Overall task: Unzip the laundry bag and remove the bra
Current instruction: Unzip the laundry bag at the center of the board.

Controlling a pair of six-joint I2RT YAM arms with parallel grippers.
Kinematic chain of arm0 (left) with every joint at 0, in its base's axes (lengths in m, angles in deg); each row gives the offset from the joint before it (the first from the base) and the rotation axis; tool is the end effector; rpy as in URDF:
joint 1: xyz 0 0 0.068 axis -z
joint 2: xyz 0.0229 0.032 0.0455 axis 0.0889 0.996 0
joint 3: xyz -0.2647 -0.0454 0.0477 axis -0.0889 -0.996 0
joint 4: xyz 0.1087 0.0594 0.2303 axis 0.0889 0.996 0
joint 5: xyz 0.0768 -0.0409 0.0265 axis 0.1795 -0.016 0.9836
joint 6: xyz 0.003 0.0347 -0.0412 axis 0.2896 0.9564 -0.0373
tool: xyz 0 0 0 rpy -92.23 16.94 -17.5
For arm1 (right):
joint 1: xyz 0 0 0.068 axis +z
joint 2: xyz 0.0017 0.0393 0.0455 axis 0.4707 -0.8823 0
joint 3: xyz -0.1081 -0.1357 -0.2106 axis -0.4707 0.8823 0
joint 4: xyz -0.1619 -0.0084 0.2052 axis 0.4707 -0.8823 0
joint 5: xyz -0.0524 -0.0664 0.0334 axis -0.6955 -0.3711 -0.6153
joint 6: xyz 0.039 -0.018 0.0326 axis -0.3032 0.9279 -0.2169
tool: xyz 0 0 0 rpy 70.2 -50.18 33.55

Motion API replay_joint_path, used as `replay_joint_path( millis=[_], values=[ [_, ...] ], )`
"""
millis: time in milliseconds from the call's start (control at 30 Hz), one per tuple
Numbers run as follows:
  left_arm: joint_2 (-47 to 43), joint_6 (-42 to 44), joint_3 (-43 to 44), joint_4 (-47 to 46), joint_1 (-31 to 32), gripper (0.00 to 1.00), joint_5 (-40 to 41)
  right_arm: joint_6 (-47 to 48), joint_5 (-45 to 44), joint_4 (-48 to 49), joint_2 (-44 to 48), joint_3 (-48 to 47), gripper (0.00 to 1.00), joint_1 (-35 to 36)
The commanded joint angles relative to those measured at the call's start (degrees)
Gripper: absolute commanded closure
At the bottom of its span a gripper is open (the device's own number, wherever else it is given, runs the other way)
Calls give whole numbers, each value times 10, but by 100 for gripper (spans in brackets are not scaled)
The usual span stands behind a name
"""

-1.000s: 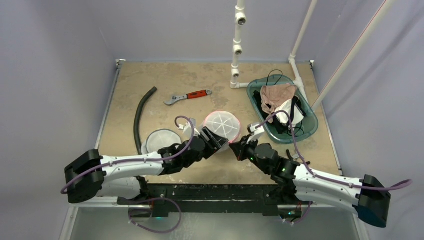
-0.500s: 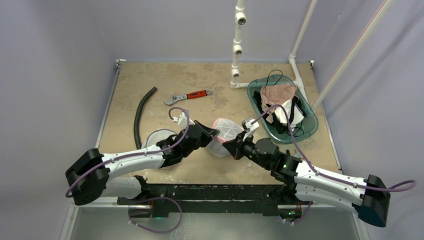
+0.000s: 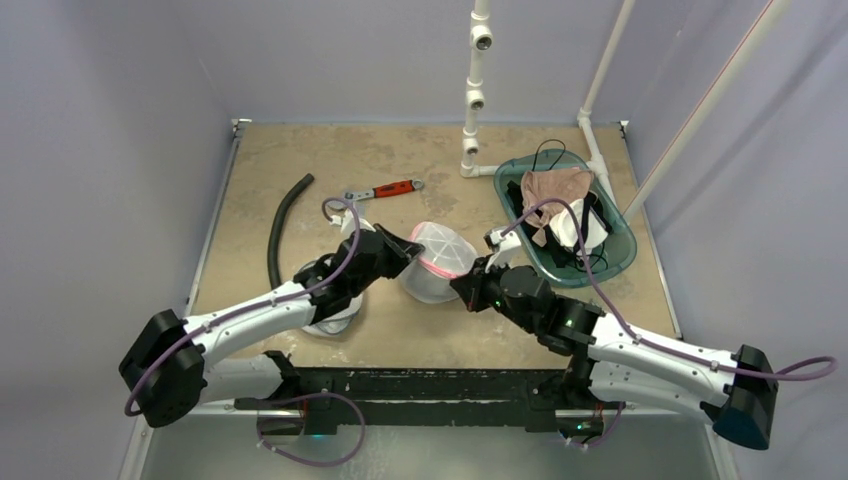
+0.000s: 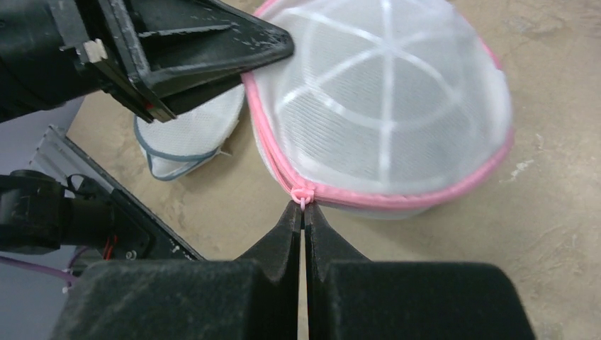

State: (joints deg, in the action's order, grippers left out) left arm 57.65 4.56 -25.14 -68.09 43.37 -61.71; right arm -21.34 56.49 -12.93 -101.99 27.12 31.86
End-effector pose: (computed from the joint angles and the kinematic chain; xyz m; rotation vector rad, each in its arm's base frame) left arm 0.1804 -0.1885 0.2392 -0.7563 2.0432 -1.0970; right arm 0.1114 0.1708 0.2713 -0.1991 1.8855 0.8773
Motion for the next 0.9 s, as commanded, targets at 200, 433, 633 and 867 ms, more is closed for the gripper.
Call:
replay_joint_path(
  millis=[200, 433, 633, 867],
  values=[
    [-24, 109, 26, 26, -108, 100, -121, -52, -132, -15, 18, 40, 100, -3],
    [7, 171, 40, 19, -204, 100, -270, -93, -179, -14, 17, 61, 100, -10],
    [77, 201, 92, 14, -221, 79, -351, -33, -141, 48, 45, 81, 100, -9],
    [-63, 170, 77, 136, -192, 30, -259, -20, -121, 53, 31, 81, 100, -9]
  ],
)
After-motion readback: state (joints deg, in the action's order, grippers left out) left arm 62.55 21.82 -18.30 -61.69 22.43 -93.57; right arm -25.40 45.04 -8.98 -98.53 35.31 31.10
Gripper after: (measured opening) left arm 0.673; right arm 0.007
